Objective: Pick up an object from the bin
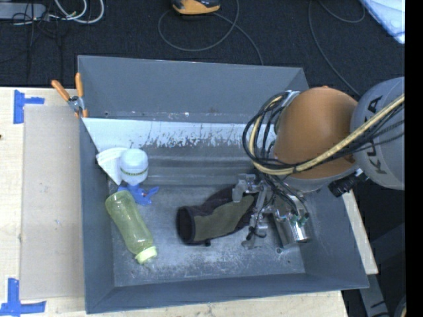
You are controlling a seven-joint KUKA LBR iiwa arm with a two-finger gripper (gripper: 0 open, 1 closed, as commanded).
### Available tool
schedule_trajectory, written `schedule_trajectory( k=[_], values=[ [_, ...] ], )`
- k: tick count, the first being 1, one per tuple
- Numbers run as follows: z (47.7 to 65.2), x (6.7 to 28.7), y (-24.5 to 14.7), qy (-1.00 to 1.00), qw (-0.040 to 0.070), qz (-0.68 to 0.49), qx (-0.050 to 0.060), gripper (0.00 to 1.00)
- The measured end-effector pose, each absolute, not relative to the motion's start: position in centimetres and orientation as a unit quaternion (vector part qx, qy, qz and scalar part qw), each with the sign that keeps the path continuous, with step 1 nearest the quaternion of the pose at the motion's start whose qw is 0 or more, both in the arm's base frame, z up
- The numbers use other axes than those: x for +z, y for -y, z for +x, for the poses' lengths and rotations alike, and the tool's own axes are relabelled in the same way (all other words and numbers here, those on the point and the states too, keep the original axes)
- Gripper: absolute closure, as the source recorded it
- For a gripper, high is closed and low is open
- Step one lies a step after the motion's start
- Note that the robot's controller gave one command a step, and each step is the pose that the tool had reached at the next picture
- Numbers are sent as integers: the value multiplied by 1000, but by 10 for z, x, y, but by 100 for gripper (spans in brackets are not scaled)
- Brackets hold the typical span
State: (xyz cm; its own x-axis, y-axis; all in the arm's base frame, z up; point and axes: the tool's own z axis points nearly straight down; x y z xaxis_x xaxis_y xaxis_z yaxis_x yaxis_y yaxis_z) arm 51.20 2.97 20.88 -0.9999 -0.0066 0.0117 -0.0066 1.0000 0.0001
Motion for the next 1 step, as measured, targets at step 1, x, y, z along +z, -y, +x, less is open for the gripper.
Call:
schedule_trajectory(
  k=[1],
  values=[
    [514, 213, -29, 1000, 2, 3, 0, 0]
  ],
)
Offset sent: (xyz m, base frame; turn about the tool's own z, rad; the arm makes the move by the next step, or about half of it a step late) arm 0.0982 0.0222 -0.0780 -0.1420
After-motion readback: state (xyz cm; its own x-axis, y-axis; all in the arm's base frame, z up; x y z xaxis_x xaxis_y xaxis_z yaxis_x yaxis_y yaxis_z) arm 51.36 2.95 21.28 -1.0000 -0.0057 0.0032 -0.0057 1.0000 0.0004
